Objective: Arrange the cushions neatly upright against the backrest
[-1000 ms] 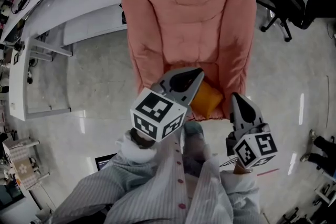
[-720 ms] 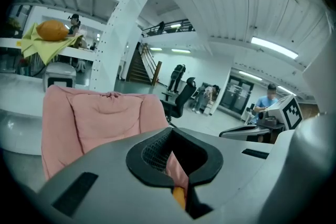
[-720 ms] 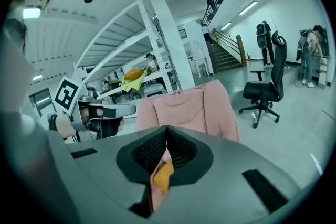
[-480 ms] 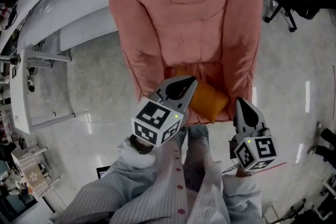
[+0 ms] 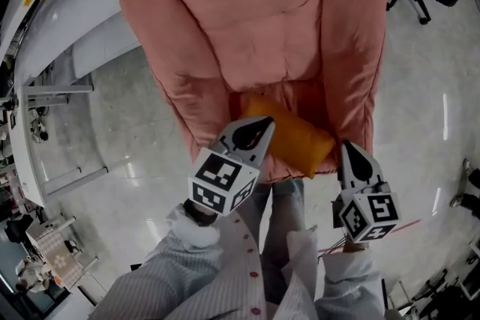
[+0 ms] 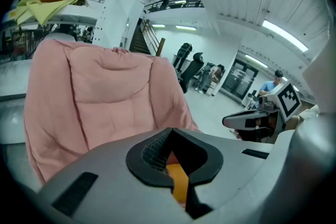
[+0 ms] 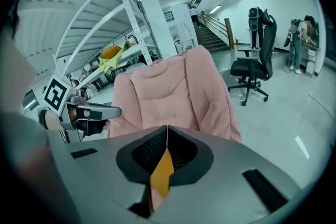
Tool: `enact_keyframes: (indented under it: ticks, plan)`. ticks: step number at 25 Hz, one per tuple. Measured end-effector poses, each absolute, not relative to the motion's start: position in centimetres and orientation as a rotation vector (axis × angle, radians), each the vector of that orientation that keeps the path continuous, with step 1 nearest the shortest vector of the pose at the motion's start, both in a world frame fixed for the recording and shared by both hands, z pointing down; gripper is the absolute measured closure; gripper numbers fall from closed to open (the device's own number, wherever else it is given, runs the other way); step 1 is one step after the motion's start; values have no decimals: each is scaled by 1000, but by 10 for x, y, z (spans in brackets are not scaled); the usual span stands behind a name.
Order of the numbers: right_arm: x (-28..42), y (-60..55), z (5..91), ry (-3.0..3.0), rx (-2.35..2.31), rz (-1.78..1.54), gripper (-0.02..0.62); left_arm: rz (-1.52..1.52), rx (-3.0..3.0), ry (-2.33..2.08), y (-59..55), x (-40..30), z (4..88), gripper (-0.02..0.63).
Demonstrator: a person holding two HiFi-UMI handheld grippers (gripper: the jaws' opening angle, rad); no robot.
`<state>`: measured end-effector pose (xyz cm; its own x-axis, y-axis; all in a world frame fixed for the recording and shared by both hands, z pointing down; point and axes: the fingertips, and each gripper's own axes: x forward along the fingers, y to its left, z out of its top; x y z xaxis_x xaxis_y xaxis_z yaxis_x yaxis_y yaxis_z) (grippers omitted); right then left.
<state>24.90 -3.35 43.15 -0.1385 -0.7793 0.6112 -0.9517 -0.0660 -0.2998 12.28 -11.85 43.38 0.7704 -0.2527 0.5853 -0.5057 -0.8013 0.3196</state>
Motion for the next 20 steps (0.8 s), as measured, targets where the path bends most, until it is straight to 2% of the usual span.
enact_keyframes:
  ticks: [20]
  plan:
    - [263,9,621,-1688,1841,1256,580,969,2301,-683,-112,81,611,594]
